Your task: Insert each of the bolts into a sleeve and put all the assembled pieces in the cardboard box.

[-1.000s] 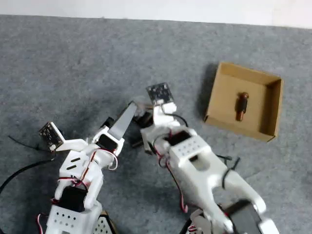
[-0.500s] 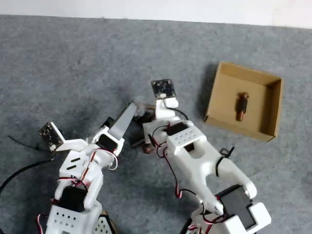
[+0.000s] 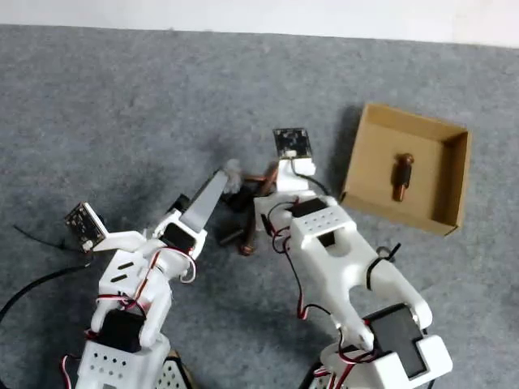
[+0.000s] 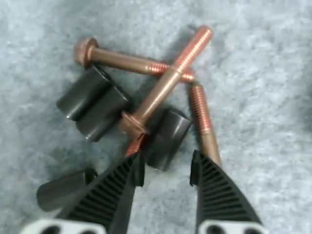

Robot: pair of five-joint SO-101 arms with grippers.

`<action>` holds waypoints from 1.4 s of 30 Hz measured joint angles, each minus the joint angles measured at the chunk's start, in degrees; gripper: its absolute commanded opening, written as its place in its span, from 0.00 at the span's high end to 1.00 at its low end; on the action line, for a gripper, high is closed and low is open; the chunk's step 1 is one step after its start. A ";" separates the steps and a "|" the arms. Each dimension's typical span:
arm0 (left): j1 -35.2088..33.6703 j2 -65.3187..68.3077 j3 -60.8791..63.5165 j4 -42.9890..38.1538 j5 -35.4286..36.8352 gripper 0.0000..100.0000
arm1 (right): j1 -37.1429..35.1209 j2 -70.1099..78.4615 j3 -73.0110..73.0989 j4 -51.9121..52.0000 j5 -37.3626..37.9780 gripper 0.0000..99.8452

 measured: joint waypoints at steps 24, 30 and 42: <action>0.00 0.00 0.00 0.00 0.00 0.59 | 0.35 10.99 -5.54 -0.70 -6.51 0.86; 0.00 0.00 0.00 0.00 0.00 0.59 | 0.35 11.08 -5.98 -0.70 -6.59 0.86; 0.00 0.00 0.00 0.00 0.00 0.59 | 0.62 15.30 -10.02 -0.62 -6.77 0.87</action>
